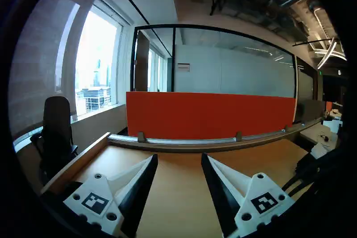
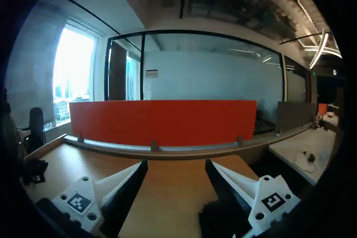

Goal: Fold towel

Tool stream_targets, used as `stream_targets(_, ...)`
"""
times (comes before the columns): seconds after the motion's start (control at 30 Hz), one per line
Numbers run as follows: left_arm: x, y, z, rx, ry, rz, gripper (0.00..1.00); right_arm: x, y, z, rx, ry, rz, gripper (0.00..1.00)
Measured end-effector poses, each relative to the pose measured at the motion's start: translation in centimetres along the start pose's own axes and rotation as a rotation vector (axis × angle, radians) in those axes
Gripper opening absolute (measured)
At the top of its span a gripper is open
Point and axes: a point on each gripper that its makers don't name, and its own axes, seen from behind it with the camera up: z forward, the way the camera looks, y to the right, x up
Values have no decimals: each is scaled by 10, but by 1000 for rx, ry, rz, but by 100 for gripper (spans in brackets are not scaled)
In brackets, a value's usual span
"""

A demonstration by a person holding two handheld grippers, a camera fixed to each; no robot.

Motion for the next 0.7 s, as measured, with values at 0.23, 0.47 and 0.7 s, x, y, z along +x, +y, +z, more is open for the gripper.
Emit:
stream_targets(0.23, 4, 0, 0, -10, 2, 1, 71, 7, -30, 2, 26, 8, 1, 100)
stream_targets(0.47, 1, -1, 0, -16, 4, -10, 71, 5, -41, 2, 30, 2, -11, 100)
stream_targets(0.7, -7, -4, -1, -15, 5, -14, 71, 8, -49, 2, 38, 0, -4, 100)
